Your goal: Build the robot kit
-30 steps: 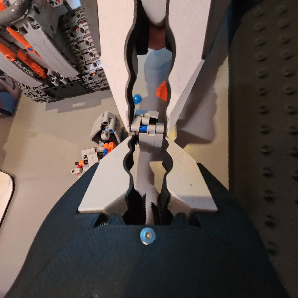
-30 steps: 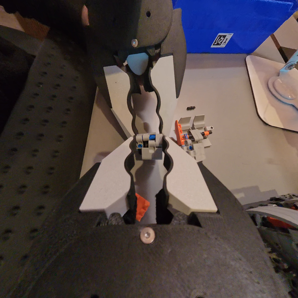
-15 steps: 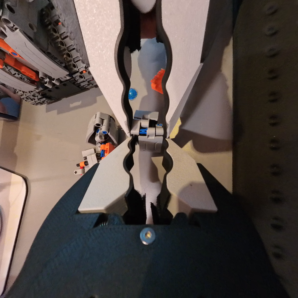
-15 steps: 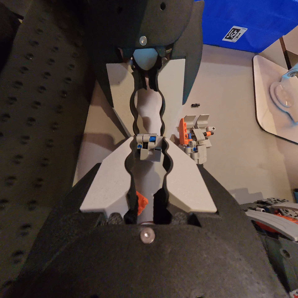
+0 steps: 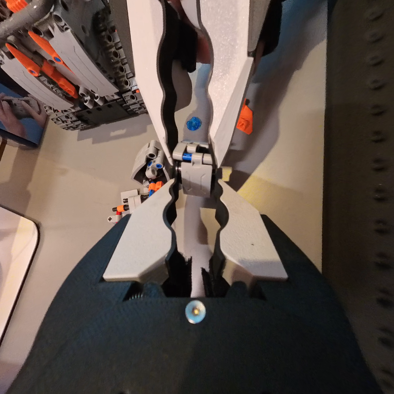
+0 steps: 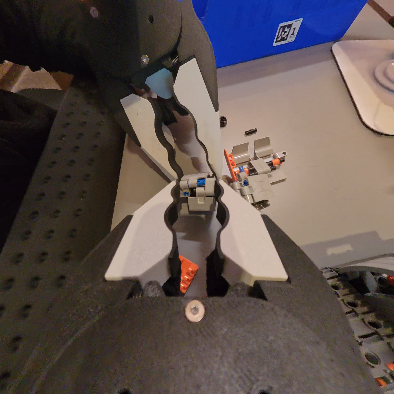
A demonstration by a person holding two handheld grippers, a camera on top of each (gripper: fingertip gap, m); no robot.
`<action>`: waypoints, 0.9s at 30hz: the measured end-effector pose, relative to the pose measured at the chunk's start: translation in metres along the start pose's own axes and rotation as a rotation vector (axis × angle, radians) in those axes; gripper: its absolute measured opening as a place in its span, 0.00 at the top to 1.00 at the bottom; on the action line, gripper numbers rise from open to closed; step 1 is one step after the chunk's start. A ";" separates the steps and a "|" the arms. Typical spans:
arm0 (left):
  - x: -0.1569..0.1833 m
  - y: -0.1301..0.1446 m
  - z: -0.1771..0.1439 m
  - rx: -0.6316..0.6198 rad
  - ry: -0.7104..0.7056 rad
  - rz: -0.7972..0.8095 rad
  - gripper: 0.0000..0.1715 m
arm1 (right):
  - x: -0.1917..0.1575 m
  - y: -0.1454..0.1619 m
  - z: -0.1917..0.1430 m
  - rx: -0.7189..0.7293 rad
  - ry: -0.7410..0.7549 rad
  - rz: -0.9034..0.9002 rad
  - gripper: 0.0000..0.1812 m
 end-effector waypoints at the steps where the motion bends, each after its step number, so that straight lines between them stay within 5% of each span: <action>1: 0.001 -0.001 0.000 -0.001 0.001 0.003 0.83 | 0.000 0.000 -0.001 -0.001 -0.009 0.004 0.83; 17: 0.006 -0.001 0.005 -0.086 -0.066 0.063 0.83 | -0.003 0.002 -0.005 -0.094 0.074 -0.070 0.85; 21: 0.007 -0.006 -0.003 0.000 -0.074 0.075 0.80 | 0.001 0.005 -0.005 -0.088 0.048 -0.028 0.85; 27: 0.007 -0.007 -0.010 0.078 -0.023 0.050 0.93 | 0.001 0.005 -0.003 -0.083 0.037 -0.032 0.85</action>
Point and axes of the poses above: each gripper's, where its closed fingertips meet, z out along the fingers, y out of its underside, x = y × z across the jaws, the point moved 9 cm from there along -z, back along the fingers, and after that the axes turned 5 degrees about z, right-handed, at the moved point
